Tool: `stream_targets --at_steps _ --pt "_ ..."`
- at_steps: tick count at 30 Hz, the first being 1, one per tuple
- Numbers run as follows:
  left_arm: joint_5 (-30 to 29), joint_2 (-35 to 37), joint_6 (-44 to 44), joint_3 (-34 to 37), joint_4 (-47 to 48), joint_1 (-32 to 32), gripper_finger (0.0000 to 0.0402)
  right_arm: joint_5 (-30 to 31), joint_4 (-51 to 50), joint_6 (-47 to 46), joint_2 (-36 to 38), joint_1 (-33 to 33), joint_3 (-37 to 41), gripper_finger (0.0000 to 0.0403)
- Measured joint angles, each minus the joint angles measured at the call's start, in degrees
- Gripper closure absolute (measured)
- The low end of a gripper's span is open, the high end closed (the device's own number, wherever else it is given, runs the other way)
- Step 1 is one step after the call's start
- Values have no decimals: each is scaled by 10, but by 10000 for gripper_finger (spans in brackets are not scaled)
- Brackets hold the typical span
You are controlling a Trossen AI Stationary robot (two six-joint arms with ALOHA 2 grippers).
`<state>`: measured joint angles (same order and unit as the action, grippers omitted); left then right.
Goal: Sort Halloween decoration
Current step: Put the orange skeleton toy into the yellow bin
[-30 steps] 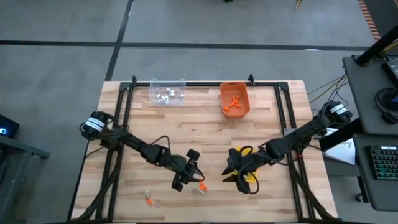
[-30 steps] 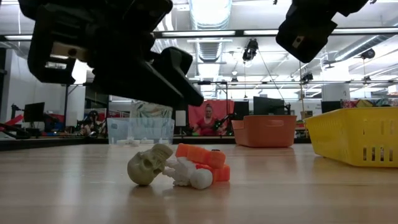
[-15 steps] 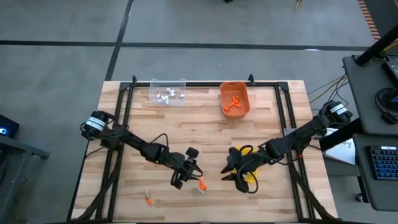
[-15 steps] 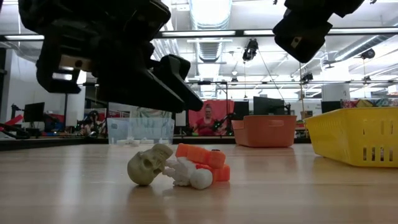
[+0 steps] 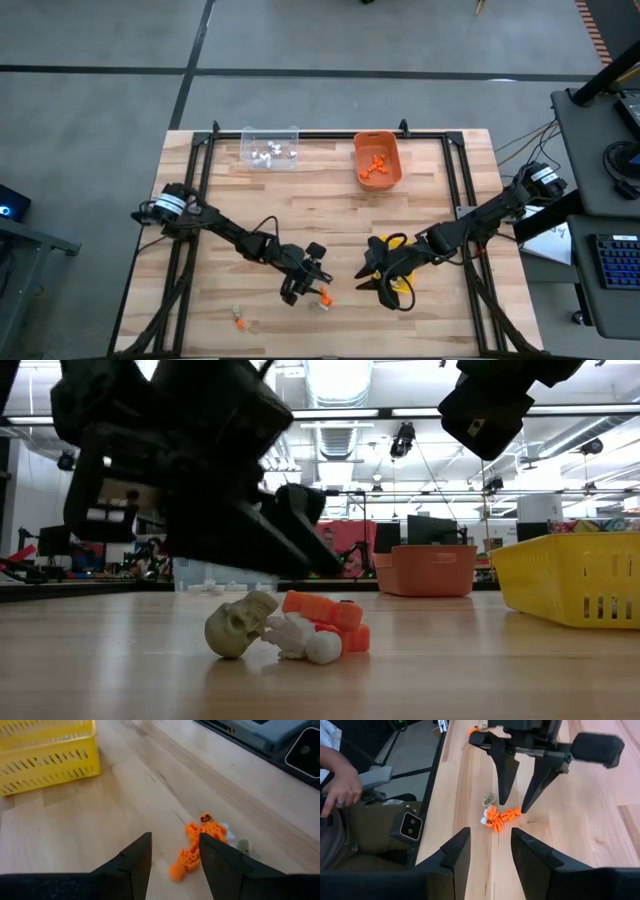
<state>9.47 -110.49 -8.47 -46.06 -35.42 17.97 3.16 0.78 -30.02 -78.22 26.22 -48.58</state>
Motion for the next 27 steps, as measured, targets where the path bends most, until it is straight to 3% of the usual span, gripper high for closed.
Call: stream_targets --at_steps 14,22,27 --pt "67 -51 -1 0 -27 -27 260 1 0 1 0 -1 0 271" --pt "67 -54 -16 1 -21 -32 262 14 0 2 0 -4 0 271" --pt "66 -54 -16 3 -21 -35 285 14 0 2 0 -4 0 271"
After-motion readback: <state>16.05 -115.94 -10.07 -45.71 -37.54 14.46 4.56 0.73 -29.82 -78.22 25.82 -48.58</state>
